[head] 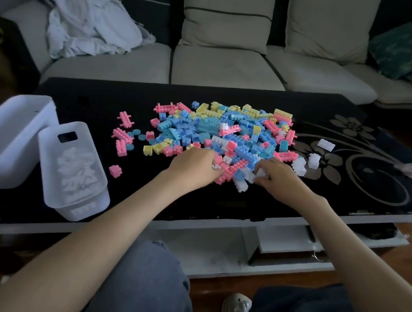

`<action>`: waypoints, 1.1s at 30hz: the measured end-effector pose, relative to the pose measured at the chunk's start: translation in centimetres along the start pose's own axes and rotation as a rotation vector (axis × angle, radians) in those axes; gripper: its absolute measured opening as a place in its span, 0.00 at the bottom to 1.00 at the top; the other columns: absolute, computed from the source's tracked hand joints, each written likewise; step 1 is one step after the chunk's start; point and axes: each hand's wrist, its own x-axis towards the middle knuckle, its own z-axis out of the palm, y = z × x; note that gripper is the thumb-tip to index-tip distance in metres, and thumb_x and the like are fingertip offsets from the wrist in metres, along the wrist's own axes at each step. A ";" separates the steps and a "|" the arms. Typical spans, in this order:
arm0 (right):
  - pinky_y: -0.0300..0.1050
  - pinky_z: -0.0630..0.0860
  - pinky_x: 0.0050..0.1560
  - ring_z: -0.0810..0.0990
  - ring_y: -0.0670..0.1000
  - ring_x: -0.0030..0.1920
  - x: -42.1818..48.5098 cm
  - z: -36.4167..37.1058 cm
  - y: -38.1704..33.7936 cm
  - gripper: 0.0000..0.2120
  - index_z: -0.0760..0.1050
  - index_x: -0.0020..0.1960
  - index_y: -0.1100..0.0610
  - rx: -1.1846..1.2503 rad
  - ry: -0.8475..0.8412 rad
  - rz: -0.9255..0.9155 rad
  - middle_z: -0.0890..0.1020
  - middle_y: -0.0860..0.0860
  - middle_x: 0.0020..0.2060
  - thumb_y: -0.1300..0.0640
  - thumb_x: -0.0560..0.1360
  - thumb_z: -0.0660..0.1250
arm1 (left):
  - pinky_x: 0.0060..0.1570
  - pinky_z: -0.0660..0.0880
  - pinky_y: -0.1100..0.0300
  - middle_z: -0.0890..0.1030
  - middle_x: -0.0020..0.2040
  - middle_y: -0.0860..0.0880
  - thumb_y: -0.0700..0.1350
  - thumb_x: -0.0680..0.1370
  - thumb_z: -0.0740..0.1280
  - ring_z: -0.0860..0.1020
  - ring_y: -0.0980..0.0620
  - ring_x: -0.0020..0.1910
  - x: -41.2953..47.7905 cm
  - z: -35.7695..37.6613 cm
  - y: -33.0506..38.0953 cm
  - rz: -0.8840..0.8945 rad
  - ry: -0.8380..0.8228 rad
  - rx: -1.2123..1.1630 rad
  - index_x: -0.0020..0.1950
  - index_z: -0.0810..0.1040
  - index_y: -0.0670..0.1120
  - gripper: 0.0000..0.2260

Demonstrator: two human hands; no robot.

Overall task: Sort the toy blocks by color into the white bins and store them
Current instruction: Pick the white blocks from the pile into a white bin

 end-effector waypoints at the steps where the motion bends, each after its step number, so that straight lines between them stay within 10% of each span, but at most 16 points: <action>1: 0.40 0.63 0.46 0.70 0.48 0.46 0.3 -0.5 -0.2 0.08 0.72 0.54 0.57 -0.002 0.020 0.010 0.70 0.50 0.48 0.57 0.77 0.65 | 0.31 0.66 0.59 0.76 0.42 0.48 0.53 0.78 0.63 0.74 0.50 0.37 -0.2 -0.6 -0.3 -0.006 0.009 0.001 0.48 0.74 0.44 0.12; 12: 0.39 0.68 0.49 0.73 0.49 0.52 4.2 -0.1 -16.8 0.09 0.73 0.58 0.55 0.128 0.064 -0.354 0.74 0.50 0.54 0.58 0.77 0.62 | 0.42 0.70 0.56 0.78 0.42 0.46 0.52 0.76 0.66 0.77 0.48 0.44 -5.2 -8.8 -9.4 -0.259 0.286 -0.038 0.49 0.78 0.43 0.13; 19: 0.39 0.69 0.44 0.73 0.49 0.51 4.2 6.1 -27.0 0.16 0.69 0.65 0.57 0.262 -0.170 -0.548 0.73 0.52 0.55 0.62 0.78 0.60 | 0.48 0.68 0.59 0.78 0.49 0.46 0.52 0.78 0.64 0.76 0.49 0.49 -9.3 -10.5 -18.0 -0.570 0.108 0.032 0.52 0.76 0.44 0.11; 25: 0.40 0.68 0.57 0.72 0.50 0.61 4.1 7.2 -26.1 0.30 0.55 0.75 0.52 0.239 -0.268 -0.512 0.70 0.53 0.65 0.60 0.77 0.64 | 0.51 0.71 0.59 0.77 0.50 0.50 0.52 0.77 0.65 0.75 0.52 0.49 -9.6 -9.6 -18.7 -0.491 -0.010 0.020 0.61 0.72 0.48 0.15; 33: 0.40 0.68 0.56 0.74 0.50 0.58 3.4 1.2 -14.5 0.20 0.65 0.70 0.54 0.102 -0.098 -0.285 0.73 0.52 0.64 0.60 0.79 0.61 | 0.52 0.70 0.59 0.75 0.58 0.47 0.44 0.79 0.61 0.75 0.49 0.56 -4.9 -7.8 -11.7 -0.132 0.212 0.010 0.63 0.73 0.46 0.13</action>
